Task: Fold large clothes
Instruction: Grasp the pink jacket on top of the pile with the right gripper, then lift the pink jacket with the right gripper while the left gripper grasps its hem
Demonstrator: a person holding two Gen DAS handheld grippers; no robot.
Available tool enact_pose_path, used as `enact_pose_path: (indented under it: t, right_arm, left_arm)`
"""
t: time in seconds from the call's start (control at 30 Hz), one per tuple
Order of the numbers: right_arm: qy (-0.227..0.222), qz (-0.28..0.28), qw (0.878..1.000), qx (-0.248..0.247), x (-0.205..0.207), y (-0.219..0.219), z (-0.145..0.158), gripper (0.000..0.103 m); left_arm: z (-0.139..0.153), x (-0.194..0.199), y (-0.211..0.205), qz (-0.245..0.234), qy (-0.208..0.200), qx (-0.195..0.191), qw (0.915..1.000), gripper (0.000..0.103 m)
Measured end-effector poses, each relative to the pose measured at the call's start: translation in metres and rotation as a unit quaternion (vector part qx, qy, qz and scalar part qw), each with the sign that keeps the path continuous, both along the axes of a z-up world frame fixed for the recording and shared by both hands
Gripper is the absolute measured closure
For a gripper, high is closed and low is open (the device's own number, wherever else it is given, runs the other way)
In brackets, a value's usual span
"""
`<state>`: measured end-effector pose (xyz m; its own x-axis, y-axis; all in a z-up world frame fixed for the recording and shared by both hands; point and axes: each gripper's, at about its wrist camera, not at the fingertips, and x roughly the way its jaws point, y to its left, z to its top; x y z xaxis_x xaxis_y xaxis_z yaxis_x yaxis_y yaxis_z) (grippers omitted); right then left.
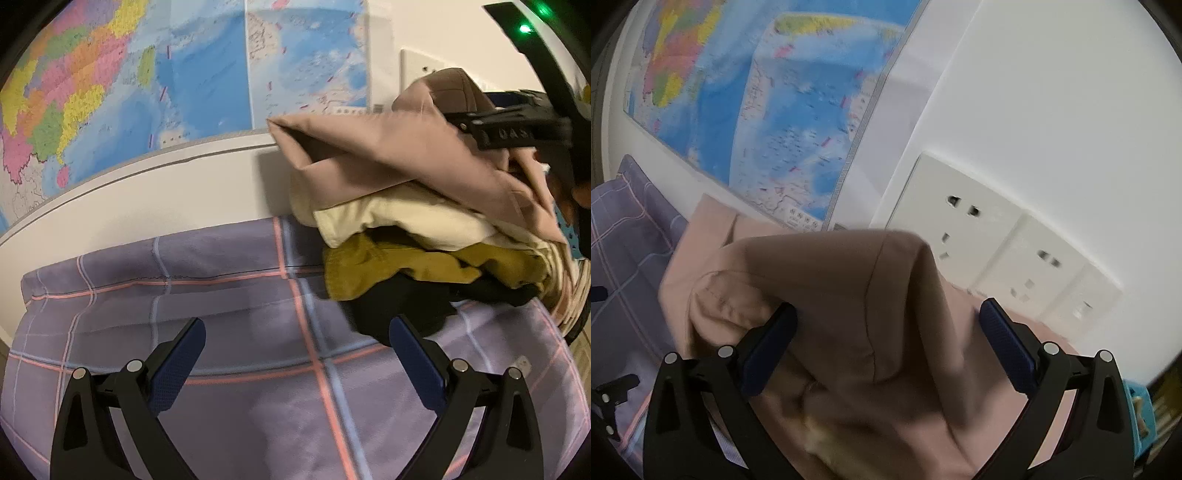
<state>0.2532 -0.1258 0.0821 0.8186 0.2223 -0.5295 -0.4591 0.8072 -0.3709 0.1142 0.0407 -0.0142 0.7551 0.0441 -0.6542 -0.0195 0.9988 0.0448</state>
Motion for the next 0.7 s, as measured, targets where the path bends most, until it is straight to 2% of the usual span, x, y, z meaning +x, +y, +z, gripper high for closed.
enact_pose_path:
  t: [0.07,0.13,0.17,0.2,0.3,0.4,0.5,0.53,0.6,0.7]
  right_arm:
    - [-0.002,0.029,1.000,-0.006,0.008,0.007,-0.002,0.007]
    - [0.002,0.053,0.999,-0.006,0.008,0.010,0.000,0.044]
    - [0.015,0.057,0.998,-0.004,0.007,0.009,0.006,0.075]
    - [0.015,0.057,0.998,-0.001,0.004,0.007,0.011,0.082]
    - [-0.018,0.058,0.998,0.032,-0.021,-0.018,0.045,0.088]
    - [-0.053,0.025,0.992,0.110,-0.045,-0.067,0.097,0.089]
    - [-0.081,-0.003,0.983,0.165,-0.061,-0.112,0.140,0.089]
    - [-0.095,-0.011,0.981,0.166,-0.067,-0.121,0.150,0.089]
    - [-0.096,-0.020,0.977,0.190,-0.072,-0.143,0.164,0.089]
    - [-0.097,-0.031,0.971,0.218,-0.079,-0.165,0.179,0.089]
  left_arm:
    - [-0.004,0.008,0.005,0.006,0.006,0.005,1.0000,0.007]
    - [-0.008,0.015,0.009,0.011,0.009,0.009,0.9999,0.007]
    - [-0.010,0.019,0.012,0.013,0.011,0.010,0.9998,0.007]
    - [-0.011,0.022,0.014,0.013,0.012,0.008,0.9998,0.007]
    - [-0.010,0.029,0.018,0.009,0.003,0.004,0.9999,0.007]
    - [-0.002,0.035,0.017,-0.012,-0.023,0.002,0.9997,0.007]
    - [0.014,0.041,0.012,-0.038,-0.062,-0.007,0.9973,0.007]
    - [0.020,0.042,0.010,-0.050,-0.079,-0.014,0.9955,0.007]
    - [0.033,0.045,0.001,-0.081,-0.117,-0.016,0.9897,0.007]
    - [0.048,0.046,-0.012,-0.156,-0.152,-0.047,0.9749,0.007]
